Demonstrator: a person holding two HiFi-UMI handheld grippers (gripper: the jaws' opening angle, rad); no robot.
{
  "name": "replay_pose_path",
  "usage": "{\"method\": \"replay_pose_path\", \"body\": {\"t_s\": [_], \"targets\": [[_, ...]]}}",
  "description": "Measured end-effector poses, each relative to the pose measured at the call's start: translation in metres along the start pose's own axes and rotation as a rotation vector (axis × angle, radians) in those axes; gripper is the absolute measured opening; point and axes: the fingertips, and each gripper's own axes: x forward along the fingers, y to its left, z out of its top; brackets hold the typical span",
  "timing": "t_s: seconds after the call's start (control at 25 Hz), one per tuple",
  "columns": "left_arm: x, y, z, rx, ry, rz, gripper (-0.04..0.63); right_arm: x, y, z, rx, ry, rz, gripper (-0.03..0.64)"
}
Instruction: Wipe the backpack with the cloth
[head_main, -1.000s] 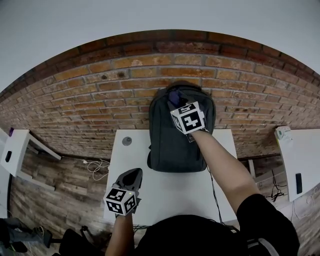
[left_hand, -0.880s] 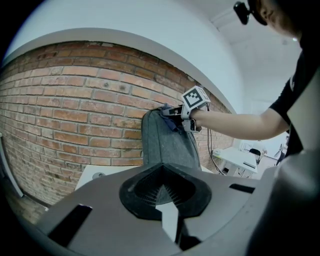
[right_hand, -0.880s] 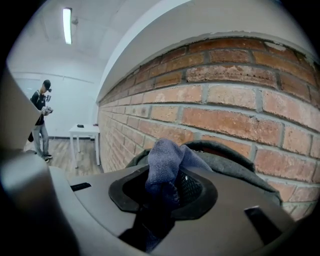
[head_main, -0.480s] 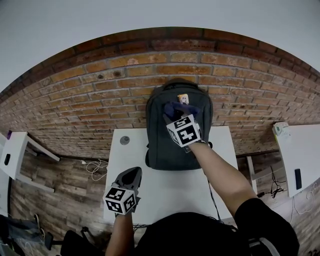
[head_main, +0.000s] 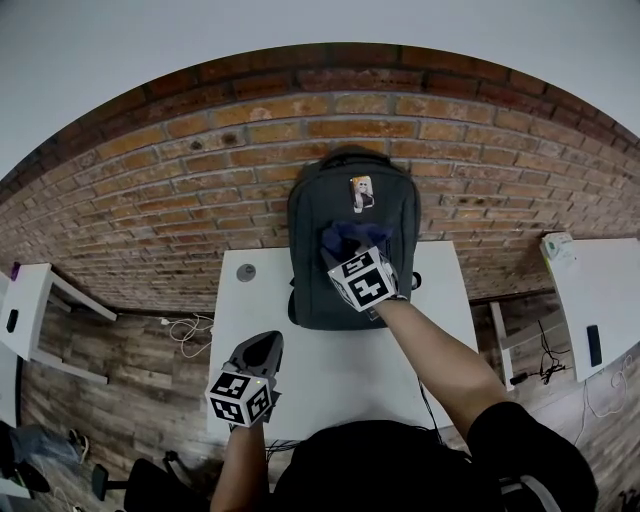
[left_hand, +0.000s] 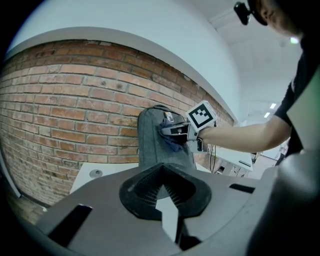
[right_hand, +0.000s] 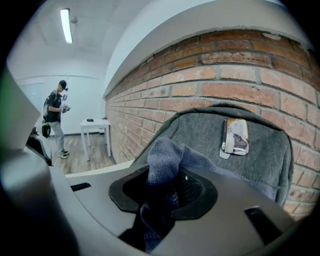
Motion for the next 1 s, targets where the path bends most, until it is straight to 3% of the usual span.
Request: {"method": "replay_pose_path", "body": {"t_s": [1.0], "targets": [[-0.040, 0.018, -0.007, 0.031, -0.039, 0.010, -0.009, -0.032, 0.065, -0.091, 0.181, -0.013, 0.009, 0.112]]}}
